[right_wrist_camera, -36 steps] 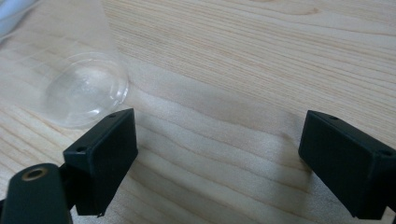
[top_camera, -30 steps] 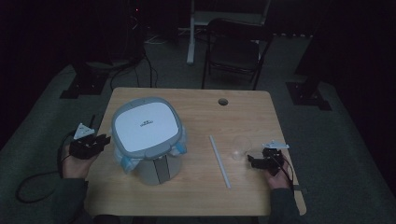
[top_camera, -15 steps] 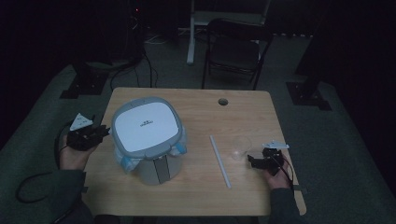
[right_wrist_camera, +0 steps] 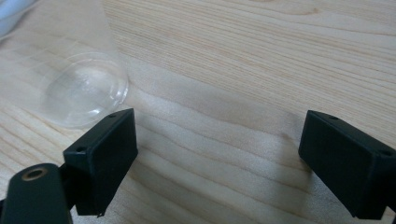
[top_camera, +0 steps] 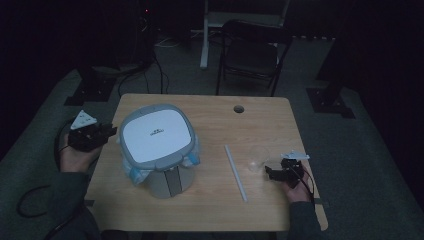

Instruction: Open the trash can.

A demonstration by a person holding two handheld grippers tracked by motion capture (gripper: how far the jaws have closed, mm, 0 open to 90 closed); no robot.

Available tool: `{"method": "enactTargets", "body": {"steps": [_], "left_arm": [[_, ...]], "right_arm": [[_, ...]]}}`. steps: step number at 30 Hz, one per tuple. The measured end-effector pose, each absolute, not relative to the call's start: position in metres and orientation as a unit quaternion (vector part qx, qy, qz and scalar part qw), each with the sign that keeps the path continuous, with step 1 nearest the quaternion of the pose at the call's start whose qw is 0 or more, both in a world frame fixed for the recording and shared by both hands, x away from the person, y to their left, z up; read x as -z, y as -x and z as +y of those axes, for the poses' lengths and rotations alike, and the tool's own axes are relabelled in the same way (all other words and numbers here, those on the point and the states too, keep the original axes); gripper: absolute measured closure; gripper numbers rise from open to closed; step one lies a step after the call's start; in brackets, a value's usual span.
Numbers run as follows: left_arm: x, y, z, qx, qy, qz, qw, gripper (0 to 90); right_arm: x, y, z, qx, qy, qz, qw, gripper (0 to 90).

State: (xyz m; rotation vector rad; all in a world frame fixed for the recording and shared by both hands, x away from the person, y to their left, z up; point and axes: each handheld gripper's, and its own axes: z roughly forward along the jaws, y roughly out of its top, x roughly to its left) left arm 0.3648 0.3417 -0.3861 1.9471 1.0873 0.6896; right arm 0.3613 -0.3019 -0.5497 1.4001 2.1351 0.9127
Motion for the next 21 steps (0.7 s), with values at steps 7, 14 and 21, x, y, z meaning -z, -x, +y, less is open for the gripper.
{"method": "enactTargets", "body": {"steps": [7,14,21], "left_arm": [[0.369,-0.369,0.341,-0.28,-0.766,0.42,0.398,73.8],[0.356,-0.373,0.335,-0.28,-0.771,0.406,0.403,73.8],[0.341,-0.378,0.33,-0.284,-0.771,0.398,0.407,73.9]], "right_arm": [[0.55,-0.361,-0.302,-0.329,-0.504,0.769,0.213,10.7],[0.55,-0.361,-0.302,-0.329,-0.504,0.769,0.213,10.6],[0.55,-0.361,-0.302,-0.329,-0.504,0.769,0.213,10.7]]}}
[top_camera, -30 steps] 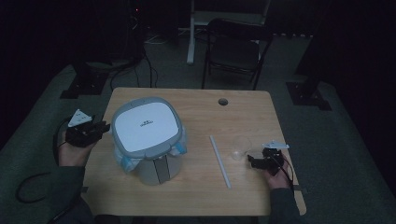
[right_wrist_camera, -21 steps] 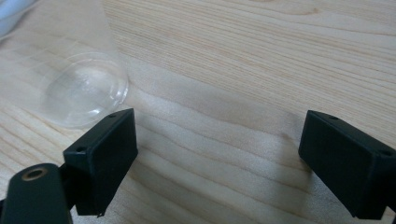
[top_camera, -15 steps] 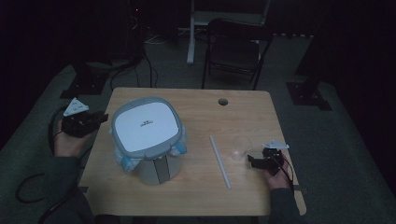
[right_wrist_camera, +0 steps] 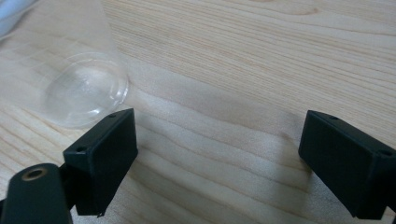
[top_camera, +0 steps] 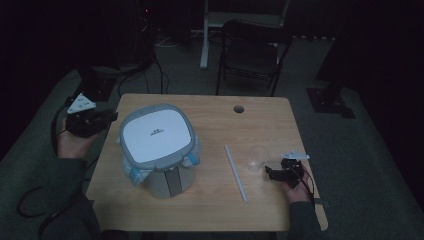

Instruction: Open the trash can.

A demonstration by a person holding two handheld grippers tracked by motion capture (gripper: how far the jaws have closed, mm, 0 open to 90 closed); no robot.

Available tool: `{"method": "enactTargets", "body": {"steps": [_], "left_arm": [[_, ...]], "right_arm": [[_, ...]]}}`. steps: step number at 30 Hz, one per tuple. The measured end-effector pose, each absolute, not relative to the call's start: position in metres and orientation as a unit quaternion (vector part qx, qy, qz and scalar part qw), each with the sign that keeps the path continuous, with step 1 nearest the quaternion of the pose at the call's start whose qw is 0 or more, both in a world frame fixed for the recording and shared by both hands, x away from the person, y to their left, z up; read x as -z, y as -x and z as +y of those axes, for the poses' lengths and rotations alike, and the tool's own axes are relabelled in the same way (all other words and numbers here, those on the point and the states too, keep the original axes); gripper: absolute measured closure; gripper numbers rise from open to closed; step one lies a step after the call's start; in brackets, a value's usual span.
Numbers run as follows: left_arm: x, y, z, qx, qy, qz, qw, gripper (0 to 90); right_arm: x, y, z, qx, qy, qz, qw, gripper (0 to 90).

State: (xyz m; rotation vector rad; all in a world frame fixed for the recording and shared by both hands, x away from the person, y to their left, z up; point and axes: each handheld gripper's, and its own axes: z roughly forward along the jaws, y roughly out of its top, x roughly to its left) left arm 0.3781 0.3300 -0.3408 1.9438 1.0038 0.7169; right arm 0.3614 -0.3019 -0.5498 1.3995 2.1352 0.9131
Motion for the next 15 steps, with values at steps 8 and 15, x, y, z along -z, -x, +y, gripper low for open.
{"method": "enactTargets", "body": {"steps": [8,15], "left_arm": [[0.328,-0.382,0.317,-0.285,-0.775,0.382,0.415,73.9],[0.321,-0.387,0.308,-0.281,-0.779,0.372,0.421,74.4]], "right_arm": [[0.55,-0.361,-0.302,-0.328,-0.504,0.77,0.213,10.7],[0.55,-0.361,-0.302,-0.329,-0.505,0.769,0.213,10.7]]}}
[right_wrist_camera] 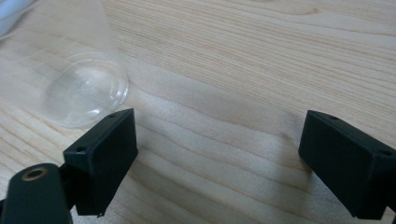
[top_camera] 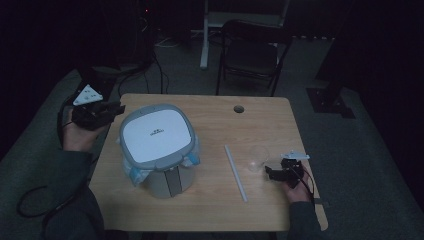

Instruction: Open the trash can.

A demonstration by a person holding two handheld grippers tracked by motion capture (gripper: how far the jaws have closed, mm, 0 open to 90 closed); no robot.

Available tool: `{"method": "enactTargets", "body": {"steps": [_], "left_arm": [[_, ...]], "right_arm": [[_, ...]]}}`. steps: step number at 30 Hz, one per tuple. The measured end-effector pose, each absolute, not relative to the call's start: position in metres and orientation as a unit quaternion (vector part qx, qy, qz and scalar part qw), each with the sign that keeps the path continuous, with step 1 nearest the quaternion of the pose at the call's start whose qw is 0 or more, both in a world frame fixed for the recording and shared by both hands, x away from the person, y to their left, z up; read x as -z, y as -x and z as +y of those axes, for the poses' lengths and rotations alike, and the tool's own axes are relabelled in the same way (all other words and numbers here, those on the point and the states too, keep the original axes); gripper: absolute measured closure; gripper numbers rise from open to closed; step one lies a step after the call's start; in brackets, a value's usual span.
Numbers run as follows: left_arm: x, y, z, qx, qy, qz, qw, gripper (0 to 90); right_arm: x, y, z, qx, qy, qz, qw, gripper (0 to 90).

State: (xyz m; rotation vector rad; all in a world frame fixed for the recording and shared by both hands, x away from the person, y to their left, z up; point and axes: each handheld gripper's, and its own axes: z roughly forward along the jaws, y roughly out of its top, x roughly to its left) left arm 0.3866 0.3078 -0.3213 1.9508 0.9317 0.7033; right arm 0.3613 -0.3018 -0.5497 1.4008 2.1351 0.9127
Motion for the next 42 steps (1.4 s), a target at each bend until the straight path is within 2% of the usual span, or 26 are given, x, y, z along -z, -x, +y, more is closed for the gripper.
{"method": "enactTargets", "body": {"steps": [6,13,21,42], "left_arm": [[0.317,-0.39,0.301,-0.267,-0.784,0.356,0.432,79.1],[0.315,-0.393,0.293,-0.246,-0.791,0.341,0.444,89.7],[0.316,-0.395,0.286,-0.224,-0.8,0.327,0.451,90.0],[0.318,-0.399,0.276,-0.206,-0.804,0.312,0.462,90.0]], "right_arm": [[0.55,-0.361,-0.302,-0.329,-0.505,0.769,0.213,10.7],[0.55,-0.361,-0.302,-0.329,-0.504,0.769,0.213,10.7],[0.55,-0.361,-0.302,-0.329,-0.505,0.769,0.213,10.7],[0.55,-0.361,-0.302,-0.329,-0.505,0.769,0.213,10.7]]}}
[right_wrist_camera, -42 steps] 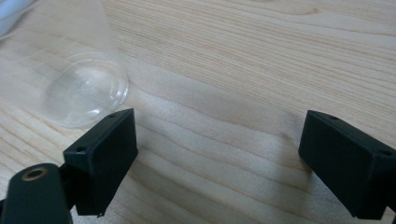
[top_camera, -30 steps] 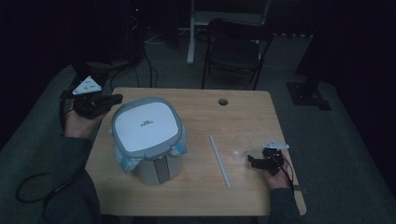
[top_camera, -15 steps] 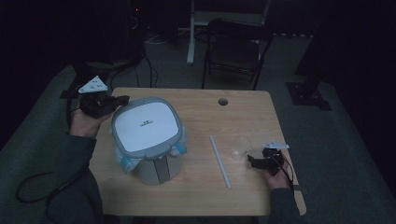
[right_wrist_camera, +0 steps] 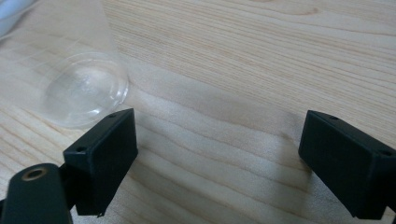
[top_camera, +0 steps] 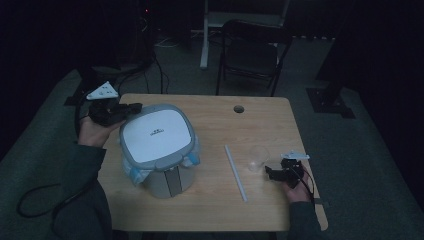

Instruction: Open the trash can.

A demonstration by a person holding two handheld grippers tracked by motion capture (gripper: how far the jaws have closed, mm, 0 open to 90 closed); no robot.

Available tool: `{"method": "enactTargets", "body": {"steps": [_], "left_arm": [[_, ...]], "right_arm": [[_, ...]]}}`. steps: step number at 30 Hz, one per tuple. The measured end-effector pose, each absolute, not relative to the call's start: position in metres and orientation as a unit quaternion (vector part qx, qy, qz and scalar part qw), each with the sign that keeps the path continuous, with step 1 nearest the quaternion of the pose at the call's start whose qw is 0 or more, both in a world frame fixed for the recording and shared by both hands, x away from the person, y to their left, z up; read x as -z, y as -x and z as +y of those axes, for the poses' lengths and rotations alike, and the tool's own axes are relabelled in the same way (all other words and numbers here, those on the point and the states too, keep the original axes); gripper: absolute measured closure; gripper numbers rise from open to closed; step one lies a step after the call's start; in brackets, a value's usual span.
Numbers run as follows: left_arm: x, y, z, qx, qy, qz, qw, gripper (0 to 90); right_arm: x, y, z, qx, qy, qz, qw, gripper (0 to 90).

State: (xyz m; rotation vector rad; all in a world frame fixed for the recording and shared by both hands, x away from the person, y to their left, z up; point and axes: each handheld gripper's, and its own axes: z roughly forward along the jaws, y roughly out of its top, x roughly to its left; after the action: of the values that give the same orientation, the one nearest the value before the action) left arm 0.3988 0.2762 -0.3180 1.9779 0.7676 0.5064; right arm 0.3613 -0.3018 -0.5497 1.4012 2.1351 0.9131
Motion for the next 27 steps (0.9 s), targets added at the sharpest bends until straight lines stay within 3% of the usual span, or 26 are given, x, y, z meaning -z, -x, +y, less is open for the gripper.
{"method": "enactTargets", "body": {"steps": [27], "left_arm": [[0.318,-0.402,0.2725,-0.203,-0.806,0.319,0.456,90.0]], "right_arm": [[0.5497,-0.3613,-0.3018,-0.329,-0.505,0.769,0.213,10.7]]}}
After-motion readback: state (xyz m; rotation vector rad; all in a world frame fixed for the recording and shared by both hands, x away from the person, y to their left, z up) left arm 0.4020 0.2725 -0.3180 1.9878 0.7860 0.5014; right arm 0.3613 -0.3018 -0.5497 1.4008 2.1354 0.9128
